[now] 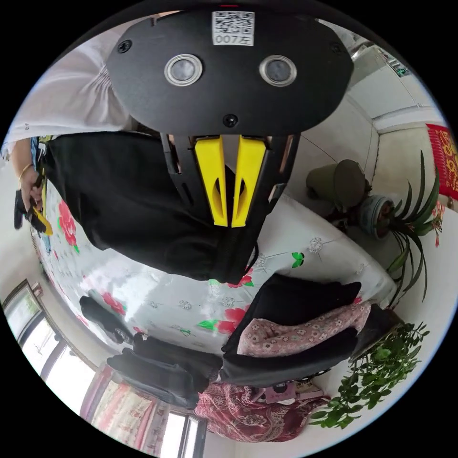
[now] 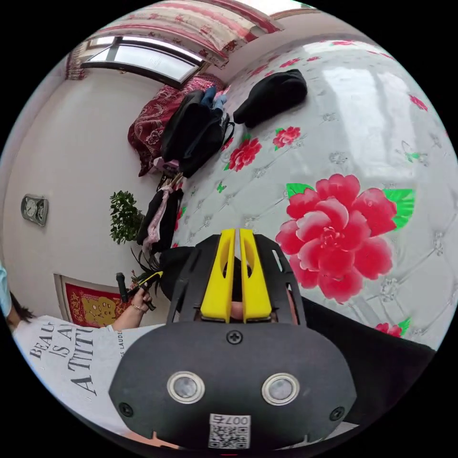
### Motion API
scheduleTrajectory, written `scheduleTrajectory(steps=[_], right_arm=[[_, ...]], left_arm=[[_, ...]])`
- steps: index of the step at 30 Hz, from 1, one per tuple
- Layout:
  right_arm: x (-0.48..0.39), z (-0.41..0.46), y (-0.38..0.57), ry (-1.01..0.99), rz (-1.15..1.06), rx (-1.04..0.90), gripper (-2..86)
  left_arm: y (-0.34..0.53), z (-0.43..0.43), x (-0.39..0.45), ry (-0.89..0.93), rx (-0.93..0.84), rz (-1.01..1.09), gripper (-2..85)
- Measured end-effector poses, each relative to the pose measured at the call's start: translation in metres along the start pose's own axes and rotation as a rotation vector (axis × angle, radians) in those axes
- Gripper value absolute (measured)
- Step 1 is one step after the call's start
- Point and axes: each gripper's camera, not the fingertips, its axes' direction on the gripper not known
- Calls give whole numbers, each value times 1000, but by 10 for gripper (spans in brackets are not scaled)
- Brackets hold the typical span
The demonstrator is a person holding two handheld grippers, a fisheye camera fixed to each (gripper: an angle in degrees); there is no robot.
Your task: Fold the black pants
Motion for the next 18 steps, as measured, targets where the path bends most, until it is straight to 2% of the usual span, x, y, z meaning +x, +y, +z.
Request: scheduleTrajectory(steps=[2,5,9,12,18], right_arm=[[15,-43,44,30,44,62,10],[51,-123,130,117,211,248,26],[96,-214,259,243,535,566,57],[114,-228,314,217,666,643,84],[128,-180,321,119,720,624,116]], left_arm=[[15,-25,-11,56,94,-124,19],[33,-39,-24,177,127,-265,30],[40,-36,-13,200,71,-250,42],[38,-30,-3,232,41,-267,42],[31,-17,0,309,-6,-350,47]])
